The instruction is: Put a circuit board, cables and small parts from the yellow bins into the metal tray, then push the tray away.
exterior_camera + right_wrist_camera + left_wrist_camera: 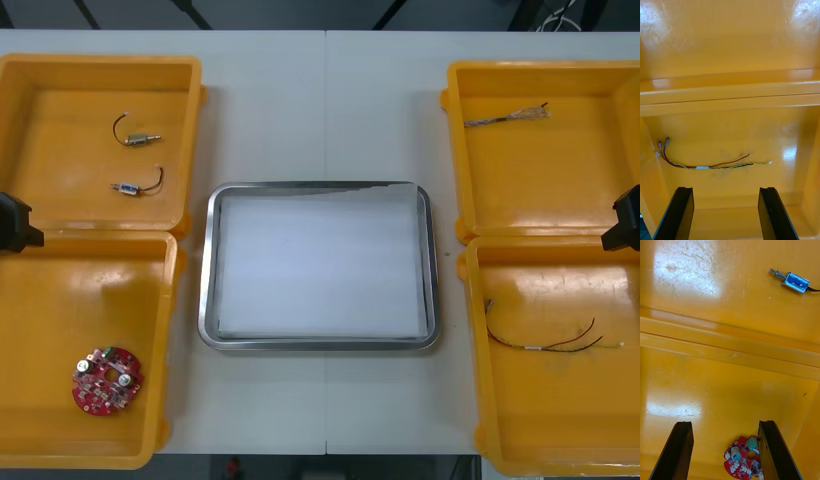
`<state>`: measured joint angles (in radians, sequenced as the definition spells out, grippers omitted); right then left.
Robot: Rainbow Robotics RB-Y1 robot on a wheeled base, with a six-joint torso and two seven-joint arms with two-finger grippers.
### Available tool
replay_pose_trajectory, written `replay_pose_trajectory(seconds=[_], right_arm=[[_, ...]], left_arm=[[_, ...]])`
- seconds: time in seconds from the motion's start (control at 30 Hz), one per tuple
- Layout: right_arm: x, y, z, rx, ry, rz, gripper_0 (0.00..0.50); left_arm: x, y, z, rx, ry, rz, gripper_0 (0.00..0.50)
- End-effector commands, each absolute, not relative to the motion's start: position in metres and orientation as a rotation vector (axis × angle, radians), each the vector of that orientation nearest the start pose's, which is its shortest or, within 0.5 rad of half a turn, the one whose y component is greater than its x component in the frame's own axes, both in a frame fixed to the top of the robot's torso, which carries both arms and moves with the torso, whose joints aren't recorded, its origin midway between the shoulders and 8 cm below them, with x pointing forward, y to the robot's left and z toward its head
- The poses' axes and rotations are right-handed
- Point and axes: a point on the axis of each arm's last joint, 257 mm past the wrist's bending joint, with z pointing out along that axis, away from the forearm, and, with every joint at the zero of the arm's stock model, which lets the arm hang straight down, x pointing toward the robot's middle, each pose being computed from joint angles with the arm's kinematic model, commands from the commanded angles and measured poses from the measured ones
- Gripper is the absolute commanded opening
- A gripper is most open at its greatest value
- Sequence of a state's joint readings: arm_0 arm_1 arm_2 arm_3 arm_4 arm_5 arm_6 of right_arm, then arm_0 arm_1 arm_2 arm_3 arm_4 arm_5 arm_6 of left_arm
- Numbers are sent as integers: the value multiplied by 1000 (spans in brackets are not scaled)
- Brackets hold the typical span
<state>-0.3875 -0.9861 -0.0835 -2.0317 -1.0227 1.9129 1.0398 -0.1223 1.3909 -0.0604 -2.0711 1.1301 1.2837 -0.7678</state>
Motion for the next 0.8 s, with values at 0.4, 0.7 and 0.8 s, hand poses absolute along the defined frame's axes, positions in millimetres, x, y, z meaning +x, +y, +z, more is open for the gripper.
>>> replay_pose_trajectory(seconds=[0.4, 0.7, 0.8], right_arm=[[394, -368, -127, 139, 2749, -49, 500], [394, -368, -127, 139, 2749, -49, 500], [394, -368, -127, 139, 2749, -49, 500]], left_arm=[[414, 399, -145, -205, 2578, 19, 500], [414, 399, -145, -205, 2578, 19, 500], [414, 399, -145, -205, 2578, 19, 500]])
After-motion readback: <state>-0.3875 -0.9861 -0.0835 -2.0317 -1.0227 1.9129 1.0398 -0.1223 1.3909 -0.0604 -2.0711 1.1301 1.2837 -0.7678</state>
